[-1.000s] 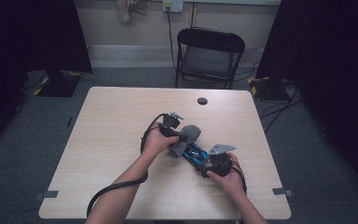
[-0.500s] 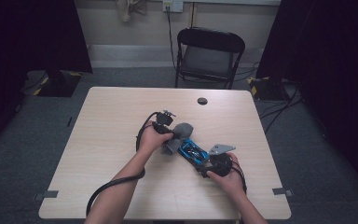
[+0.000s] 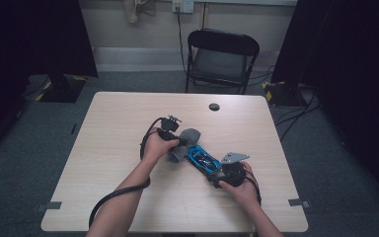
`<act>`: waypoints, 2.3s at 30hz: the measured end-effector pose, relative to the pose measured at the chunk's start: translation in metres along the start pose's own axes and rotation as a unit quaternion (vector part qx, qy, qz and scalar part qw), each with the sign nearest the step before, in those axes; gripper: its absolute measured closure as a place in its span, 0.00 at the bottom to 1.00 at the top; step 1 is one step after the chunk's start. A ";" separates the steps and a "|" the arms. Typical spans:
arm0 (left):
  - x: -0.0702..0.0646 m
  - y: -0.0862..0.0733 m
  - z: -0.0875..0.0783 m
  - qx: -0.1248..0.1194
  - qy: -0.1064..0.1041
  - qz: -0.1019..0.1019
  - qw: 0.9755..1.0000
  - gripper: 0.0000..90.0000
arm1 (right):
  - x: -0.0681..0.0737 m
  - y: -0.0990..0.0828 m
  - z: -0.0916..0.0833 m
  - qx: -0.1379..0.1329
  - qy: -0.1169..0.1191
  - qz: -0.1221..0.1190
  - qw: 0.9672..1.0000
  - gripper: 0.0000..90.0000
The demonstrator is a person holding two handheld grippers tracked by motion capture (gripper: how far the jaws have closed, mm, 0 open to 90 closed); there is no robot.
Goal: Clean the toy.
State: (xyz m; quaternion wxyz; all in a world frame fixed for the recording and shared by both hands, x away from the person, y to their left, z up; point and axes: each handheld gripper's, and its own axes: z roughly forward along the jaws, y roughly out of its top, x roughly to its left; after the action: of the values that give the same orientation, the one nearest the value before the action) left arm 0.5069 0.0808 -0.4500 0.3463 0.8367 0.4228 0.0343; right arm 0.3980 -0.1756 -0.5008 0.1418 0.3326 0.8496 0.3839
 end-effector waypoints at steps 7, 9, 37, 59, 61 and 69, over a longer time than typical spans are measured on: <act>-0.027 -0.001 -0.010 -0.006 -0.044 0.034 0.998 0.80 | 0.000 0.000 0.000 0.000 0.000 0.000 1.000 0.28; -0.036 -0.002 -0.011 -0.006 -0.056 0.043 0.997 0.80 | 0.000 0.000 0.000 0.000 -0.001 0.000 1.000 0.28; -0.075 -0.010 0.007 0.012 -0.104 0.069 0.992 0.79 | 0.000 0.000 0.000 0.000 -0.001 0.000 1.000 0.28; -0.026 -0.003 0.004 0.000 -0.047 0.016 0.999 0.79 | 0.000 0.000 0.000 0.000 0.000 -0.001 1.000 0.28; -0.022 -0.003 0.004 0.000 -0.041 0.013 0.999 0.79 | 0.000 0.000 0.000 0.000 0.000 -0.002 1.000 0.28; -0.008 -0.005 0.003 0.005 -0.025 0.004 1.000 0.79 | 0.000 0.000 0.000 0.000 0.000 -0.001 1.000 0.28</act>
State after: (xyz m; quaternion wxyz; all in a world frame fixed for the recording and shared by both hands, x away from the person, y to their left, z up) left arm 0.4994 0.0748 -0.4532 0.3527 0.8407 0.4108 0.0131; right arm 0.3980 -0.1756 -0.5008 0.1423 0.3315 0.8502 0.3834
